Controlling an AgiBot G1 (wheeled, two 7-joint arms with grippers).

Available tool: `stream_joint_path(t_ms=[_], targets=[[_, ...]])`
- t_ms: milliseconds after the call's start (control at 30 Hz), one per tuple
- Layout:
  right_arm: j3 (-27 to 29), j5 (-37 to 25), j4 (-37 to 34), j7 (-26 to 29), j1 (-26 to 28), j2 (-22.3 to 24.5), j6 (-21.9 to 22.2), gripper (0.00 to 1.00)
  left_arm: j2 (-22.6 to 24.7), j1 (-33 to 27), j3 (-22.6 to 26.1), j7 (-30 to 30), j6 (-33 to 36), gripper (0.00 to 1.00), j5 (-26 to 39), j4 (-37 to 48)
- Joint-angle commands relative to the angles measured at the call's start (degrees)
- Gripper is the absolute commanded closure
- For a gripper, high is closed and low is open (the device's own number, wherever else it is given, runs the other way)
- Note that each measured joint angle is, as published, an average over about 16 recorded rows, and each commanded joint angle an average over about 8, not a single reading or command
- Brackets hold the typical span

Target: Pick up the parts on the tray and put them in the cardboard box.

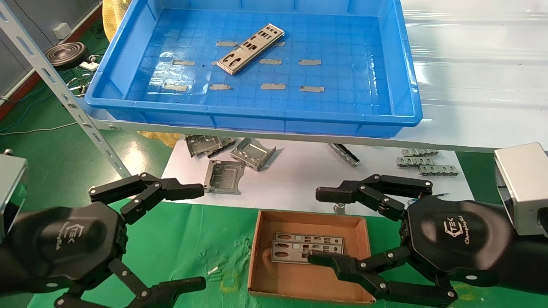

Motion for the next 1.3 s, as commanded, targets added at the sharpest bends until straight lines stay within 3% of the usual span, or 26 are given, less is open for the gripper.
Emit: stream_joint_path(t_ms=[33, 933, 1100, 1300], targets=[[0.0, 0.0, 0.0, 0.0, 0.0, 0.0, 0.0, 1.00, 0.0, 0.0, 0.0, 0.0, 0.0, 0.00, 0.0, 0.0], [0.0, 0.0, 0.0, 0.0, 0.0, 0.0, 0.0, 1.00, 0.2, -0.6, 0.0, 0.2, -0.2, 0.00, 0.3, -0.1], [0.0, 0.0, 0.0, 0.0, 0.0, 0.0, 0.0, 1.00, 2.7, -6.0, 1.1, -0.2, -1.8, 0.00, 3.6, 0.9], [0.0, 0.0, 0.0, 0.0, 0.0, 0.0, 0.0, 1.00, 10.7, -19.8, 5.0, -1.0, -3.9, 0.00, 11.3, 9.2]])
